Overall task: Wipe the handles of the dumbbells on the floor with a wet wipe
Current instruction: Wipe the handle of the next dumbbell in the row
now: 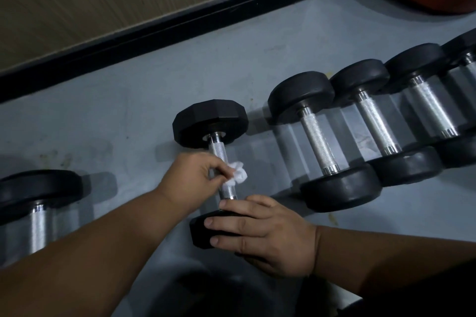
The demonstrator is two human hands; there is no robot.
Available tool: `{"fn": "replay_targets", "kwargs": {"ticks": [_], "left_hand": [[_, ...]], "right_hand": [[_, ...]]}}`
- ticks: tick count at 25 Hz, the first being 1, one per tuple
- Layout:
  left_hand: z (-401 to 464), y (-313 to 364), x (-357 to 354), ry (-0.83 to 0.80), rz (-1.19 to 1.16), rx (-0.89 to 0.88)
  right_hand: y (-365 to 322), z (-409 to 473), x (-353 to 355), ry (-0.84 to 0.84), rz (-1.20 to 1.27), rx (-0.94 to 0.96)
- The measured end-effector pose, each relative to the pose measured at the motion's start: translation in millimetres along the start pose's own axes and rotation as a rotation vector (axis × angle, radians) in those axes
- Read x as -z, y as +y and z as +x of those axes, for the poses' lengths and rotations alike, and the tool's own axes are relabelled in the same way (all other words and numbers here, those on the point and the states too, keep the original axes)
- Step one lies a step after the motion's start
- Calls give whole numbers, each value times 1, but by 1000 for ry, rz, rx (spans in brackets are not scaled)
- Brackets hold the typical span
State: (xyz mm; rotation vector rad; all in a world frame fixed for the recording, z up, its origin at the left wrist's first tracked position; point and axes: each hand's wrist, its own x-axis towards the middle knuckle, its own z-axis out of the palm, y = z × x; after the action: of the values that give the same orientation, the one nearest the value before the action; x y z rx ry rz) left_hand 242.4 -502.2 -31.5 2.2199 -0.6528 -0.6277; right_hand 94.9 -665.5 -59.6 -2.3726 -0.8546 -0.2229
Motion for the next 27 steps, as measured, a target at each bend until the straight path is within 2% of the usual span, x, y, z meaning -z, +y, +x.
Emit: {"fn": "replay_targets", "kwargs": {"ticks": [3, 6, 11, 15, 18, 27], "left_hand": [[-15, 10, 2, -248, -32, 77], [-6, 12, 9, -301, 106, 33], [26, 1, 15, 53, 148, 37], [43, -2, 18, 186, 203, 90], [41, 6, 13, 224, 115, 125], [-25, 16, 3, -125, -108, 206]], "right_hand": [[0, 0, -1, 1, 15, 2], [0, 1, -1, -3, 17, 1], [0, 2, 2, 3, 49, 2], [0, 3, 3, 1, 59, 4], [1, 2, 4, 3, 64, 3], [5, -1, 3, -24, 83, 34]]}}
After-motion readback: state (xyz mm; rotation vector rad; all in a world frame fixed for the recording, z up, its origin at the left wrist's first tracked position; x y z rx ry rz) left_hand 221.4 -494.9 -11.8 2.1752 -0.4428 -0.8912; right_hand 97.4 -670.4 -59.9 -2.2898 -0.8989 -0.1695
